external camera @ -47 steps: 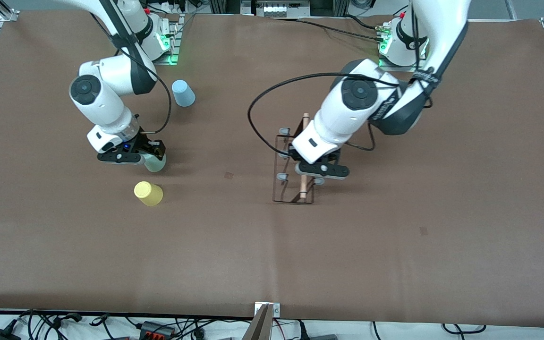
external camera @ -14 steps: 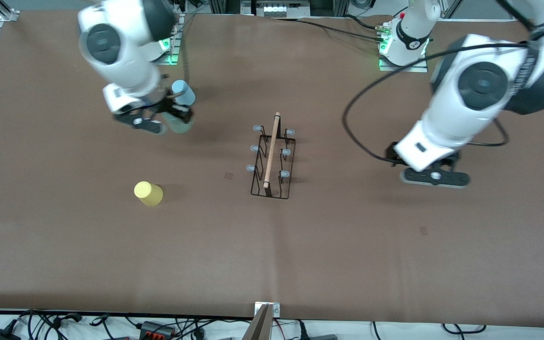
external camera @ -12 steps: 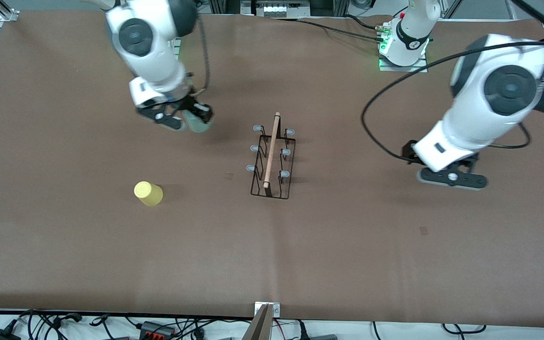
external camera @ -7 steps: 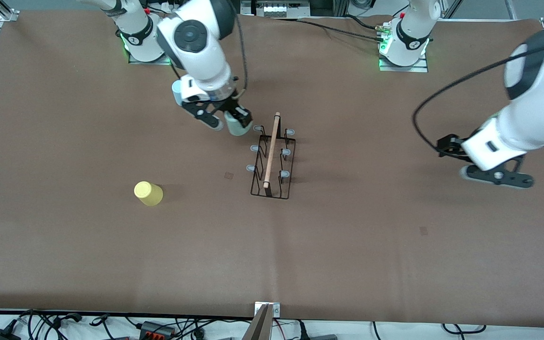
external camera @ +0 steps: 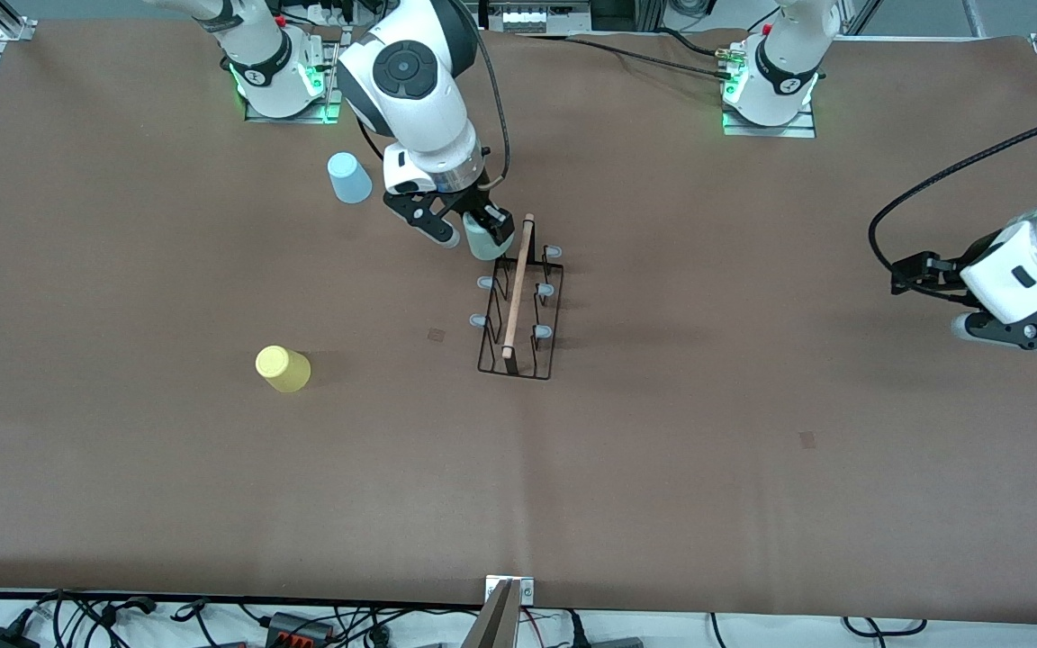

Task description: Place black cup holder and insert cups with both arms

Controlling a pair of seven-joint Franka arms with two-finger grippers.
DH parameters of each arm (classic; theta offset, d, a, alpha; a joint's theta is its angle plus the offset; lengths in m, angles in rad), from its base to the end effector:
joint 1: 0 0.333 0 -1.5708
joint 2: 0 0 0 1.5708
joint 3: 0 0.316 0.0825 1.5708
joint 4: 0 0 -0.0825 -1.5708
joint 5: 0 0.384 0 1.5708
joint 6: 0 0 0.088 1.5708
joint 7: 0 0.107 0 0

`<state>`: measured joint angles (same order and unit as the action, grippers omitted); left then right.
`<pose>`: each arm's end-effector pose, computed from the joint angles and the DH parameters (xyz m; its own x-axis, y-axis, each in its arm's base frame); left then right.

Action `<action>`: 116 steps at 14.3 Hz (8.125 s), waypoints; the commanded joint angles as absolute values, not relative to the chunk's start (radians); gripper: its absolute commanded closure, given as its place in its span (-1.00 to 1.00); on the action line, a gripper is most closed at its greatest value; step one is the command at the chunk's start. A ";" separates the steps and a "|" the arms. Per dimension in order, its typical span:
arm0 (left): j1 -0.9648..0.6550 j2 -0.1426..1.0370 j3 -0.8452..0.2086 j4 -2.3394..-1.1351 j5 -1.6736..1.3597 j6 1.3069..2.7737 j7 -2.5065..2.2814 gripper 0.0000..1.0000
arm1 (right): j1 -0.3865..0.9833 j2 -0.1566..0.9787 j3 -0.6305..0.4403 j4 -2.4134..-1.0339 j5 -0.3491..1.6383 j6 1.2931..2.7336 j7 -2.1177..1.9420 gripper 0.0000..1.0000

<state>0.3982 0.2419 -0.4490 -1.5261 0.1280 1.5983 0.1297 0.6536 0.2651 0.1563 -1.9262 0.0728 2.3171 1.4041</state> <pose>0.6140 0.0086 0.5181 0.9715 -0.1862 -0.1467 -0.1886 -0.9820 -0.0030 0.4324 0.4492 0.3671 0.7980 -0.5976 -0.0778 -0.6022 -0.7860 -0.1398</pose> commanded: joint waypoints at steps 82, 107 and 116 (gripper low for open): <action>0.008 0.005 -0.043 -1.646 0.014 1.528 0.206 -1.00 | 0.437 0.496 0.195 -1.608 -0.170 2.312 1.235 -1.00; 0.008 0.011 -0.043 -1.629 0.011 1.523 0.199 -1.00 | 0.012 0.048 -0.043 -1.520 -0.072 1.523 -0.001 -1.00; 0.009 0.002 -0.064 -1.620 0.009 1.490 0.193 -1.00 | -0.047 0.021 -0.100 -1.555 -0.029 1.552 -0.006 -1.00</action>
<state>0.0115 -0.0022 -0.0525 -1.6467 0.0009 1.5268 0.1863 -0.0260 0.0496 -0.0822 -1.5292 -0.0451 1.5462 0.0185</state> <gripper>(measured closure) 0.000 0.000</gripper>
